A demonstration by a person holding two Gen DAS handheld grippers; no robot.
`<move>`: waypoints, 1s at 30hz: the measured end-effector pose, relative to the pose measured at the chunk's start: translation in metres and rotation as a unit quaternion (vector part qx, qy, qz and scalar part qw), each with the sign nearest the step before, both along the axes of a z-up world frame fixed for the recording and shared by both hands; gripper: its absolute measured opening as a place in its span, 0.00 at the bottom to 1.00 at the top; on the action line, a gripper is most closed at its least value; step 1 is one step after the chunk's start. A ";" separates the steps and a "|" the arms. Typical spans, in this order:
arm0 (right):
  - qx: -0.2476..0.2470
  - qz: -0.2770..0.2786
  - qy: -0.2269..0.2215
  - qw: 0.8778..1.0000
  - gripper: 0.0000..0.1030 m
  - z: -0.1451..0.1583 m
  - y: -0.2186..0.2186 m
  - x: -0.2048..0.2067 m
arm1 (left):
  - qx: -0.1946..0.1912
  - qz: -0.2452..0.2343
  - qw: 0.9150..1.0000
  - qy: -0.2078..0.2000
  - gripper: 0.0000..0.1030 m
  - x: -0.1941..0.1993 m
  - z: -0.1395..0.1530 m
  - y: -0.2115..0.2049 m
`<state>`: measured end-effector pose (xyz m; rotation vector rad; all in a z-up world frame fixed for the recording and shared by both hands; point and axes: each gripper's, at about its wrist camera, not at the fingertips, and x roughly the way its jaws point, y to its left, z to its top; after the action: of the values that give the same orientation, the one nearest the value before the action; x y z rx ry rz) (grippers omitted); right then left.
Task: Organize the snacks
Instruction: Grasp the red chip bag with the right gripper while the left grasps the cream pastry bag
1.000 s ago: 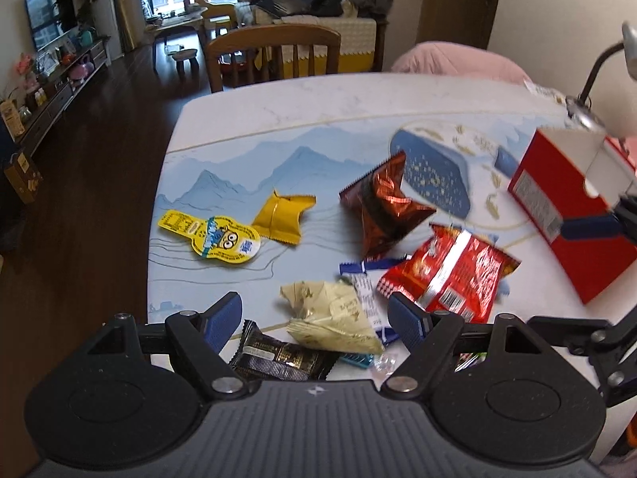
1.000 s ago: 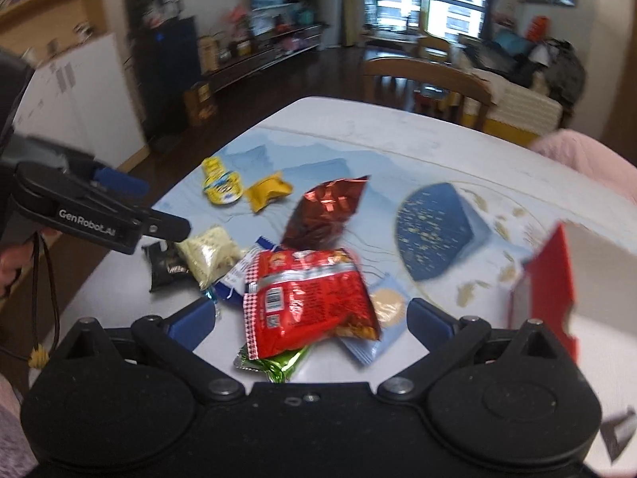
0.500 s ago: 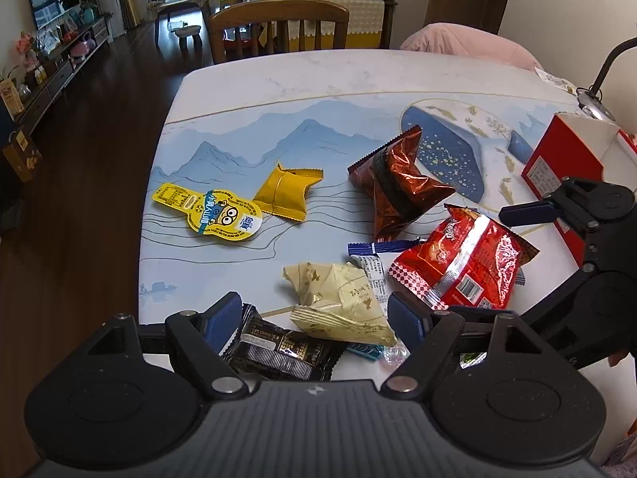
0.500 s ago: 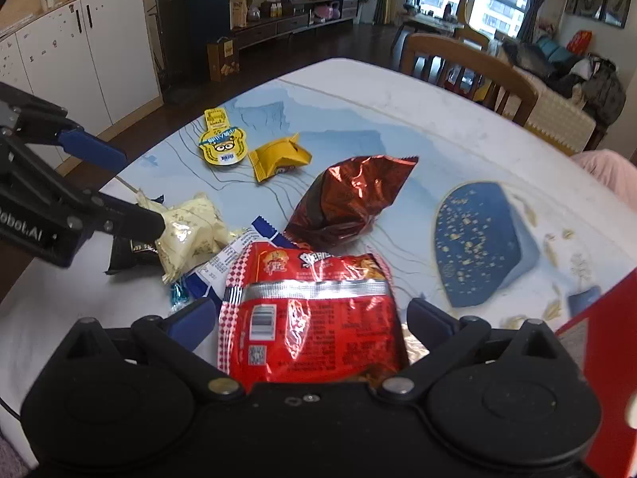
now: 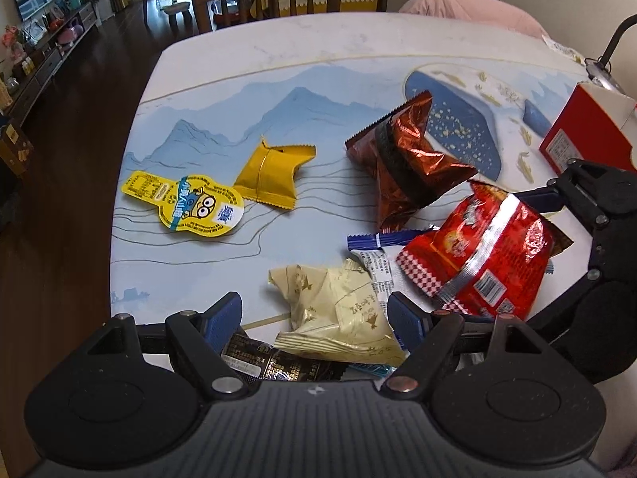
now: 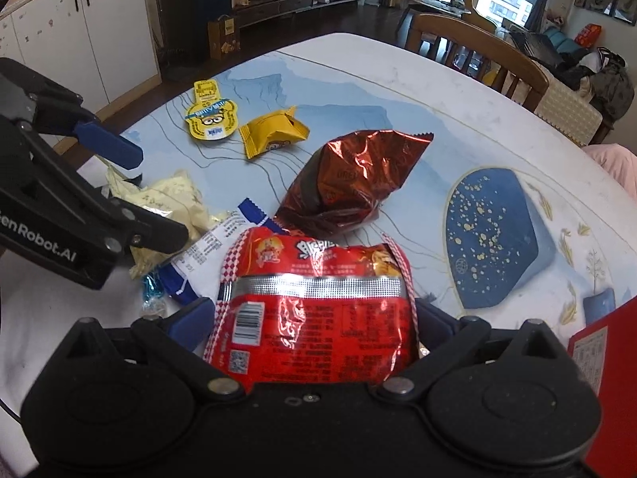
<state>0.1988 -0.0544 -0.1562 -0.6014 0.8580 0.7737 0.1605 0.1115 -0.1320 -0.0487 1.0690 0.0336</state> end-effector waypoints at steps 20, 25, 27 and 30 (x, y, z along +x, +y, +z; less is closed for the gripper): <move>0.040 -0.035 0.006 0.999 0.88 0.023 -0.018 -0.004 | -0.032 0.028 0.999 0.006 0.46 0.006 0.001 0.009; 0.058 -0.053 0.007 0.997 0.88 0.037 -0.030 -0.011 | -0.032 0.038 0.999 -0.002 0.42 0.003 0.007 0.010; 0.063 -0.061 0.006 0.996 0.88 0.044 -0.035 -0.014 | -0.036 0.044 0.998 -0.007 0.39 0.000 0.012 0.011; 0.074 -0.071 0.006 0.995 0.88 0.057 -0.044 -0.020 | -0.044 0.053 0.998 -0.010 0.38 -0.003 0.019 0.012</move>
<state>0.1785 -0.0981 -0.0994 -0.4003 0.8380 0.7046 0.1571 0.1239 -0.1127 -0.1842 1.0463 0.0815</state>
